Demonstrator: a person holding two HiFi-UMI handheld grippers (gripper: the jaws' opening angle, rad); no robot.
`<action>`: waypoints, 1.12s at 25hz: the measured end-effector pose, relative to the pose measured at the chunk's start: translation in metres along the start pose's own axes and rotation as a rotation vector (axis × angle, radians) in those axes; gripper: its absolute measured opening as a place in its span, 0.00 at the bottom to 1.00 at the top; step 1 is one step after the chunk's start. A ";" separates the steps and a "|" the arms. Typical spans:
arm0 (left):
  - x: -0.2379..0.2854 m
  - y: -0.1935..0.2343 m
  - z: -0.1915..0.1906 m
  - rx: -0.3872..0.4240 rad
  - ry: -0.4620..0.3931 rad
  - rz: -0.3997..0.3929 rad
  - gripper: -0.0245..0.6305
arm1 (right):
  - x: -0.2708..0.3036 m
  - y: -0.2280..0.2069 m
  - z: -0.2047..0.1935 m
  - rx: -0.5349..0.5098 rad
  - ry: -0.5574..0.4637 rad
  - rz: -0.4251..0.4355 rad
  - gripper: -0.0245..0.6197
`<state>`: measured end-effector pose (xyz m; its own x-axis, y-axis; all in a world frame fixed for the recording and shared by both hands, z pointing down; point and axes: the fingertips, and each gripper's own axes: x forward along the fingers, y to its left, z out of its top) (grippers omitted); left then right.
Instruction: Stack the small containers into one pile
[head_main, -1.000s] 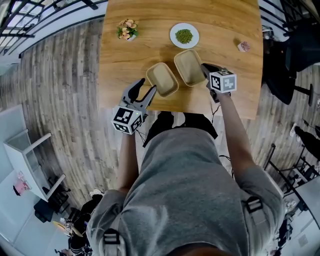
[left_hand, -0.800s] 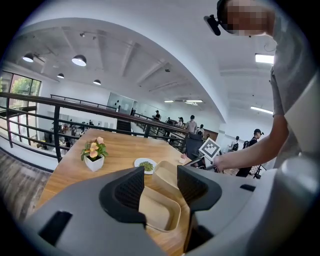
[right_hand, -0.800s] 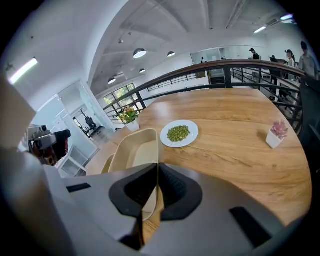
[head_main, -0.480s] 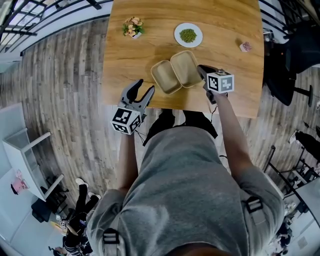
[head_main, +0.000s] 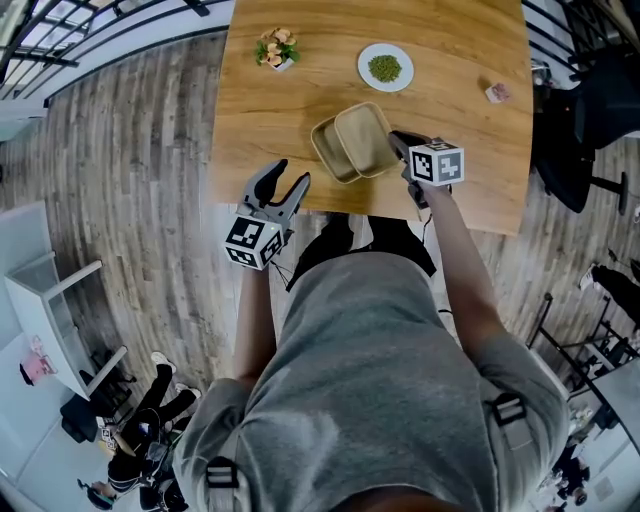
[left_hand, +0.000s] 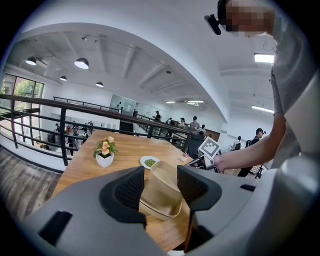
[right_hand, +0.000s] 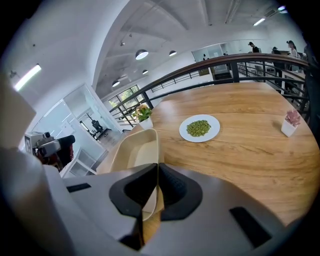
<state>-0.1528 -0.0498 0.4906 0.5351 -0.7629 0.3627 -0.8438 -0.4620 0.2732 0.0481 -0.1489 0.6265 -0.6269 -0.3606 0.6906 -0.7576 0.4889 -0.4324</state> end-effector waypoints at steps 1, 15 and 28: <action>-0.003 0.001 0.000 0.000 -0.001 0.002 0.37 | 0.001 0.003 -0.001 -0.001 0.004 0.002 0.07; -0.025 0.013 -0.011 -0.017 0.005 0.043 0.37 | 0.025 0.032 -0.012 0.002 0.041 0.053 0.07; -0.041 0.021 -0.021 -0.035 0.018 0.081 0.37 | 0.047 0.048 -0.022 0.015 0.073 0.085 0.07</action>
<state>-0.1910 -0.0188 0.5004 0.4658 -0.7889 0.4009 -0.8827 -0.3824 0.2730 -0.0135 -0.1247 0.6510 -0.6745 -0.2597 0.6910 -0.7054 0.5030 -0.4994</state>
